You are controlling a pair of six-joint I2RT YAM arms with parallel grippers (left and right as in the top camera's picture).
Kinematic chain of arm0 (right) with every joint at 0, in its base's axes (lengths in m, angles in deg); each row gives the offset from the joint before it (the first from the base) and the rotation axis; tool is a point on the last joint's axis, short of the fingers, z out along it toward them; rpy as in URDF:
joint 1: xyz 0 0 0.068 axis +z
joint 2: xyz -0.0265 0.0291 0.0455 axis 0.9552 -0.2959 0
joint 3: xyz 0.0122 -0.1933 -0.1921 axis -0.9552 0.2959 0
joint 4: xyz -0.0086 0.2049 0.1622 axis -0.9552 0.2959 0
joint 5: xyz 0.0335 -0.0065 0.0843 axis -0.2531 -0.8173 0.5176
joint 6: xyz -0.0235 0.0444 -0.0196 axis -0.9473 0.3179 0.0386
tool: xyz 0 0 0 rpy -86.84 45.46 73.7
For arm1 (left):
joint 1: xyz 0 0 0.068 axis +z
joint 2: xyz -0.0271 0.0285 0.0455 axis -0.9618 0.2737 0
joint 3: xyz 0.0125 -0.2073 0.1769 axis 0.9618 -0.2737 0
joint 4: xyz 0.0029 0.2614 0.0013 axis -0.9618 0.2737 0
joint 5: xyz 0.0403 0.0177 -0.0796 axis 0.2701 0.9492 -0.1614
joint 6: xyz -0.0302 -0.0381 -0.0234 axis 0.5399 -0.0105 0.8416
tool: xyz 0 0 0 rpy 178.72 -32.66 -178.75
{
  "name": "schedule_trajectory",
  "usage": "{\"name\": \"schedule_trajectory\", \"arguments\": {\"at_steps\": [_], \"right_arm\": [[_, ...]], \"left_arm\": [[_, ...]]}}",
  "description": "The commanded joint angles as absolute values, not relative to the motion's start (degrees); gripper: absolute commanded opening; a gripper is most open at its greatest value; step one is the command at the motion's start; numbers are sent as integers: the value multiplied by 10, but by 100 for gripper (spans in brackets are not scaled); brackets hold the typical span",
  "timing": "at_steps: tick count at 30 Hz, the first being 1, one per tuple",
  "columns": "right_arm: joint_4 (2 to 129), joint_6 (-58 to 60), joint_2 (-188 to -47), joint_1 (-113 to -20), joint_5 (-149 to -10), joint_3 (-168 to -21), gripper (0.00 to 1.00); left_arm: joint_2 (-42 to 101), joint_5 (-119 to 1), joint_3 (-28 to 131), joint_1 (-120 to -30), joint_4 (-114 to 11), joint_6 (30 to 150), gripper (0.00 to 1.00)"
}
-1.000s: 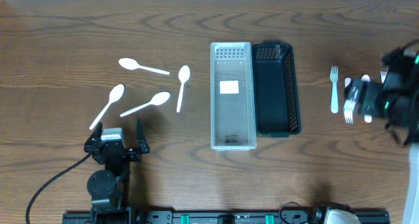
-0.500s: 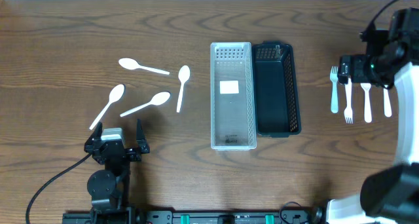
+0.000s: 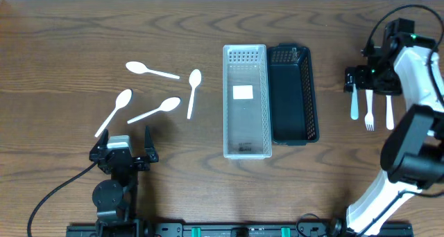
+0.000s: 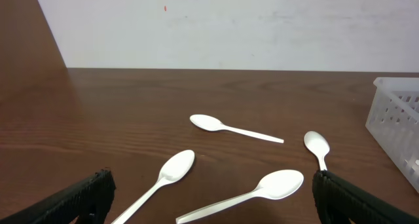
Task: Pack container
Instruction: 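Move the right gripper over the mint-green fork on the right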
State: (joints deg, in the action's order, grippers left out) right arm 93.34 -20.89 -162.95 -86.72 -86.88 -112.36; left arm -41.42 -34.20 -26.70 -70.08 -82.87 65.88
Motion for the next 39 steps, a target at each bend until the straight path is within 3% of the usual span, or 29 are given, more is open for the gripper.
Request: {"name": "schedule_trajectory", "arguments": {"at_steps": [1,15,39], "right_arm": [[920,-158,-1646,-870,-871,-1133,99],[876,-81,-1660,-845,-858,-1133,99],[882,-147,-1702,-842,-890,-1132,99]], "left_arm": [[-414,-334,-284,-698,-819,653,98],[-414,-334,-284,-698,-819,653,98],[-414,-334,-284,-698,-819,653,98]]}}
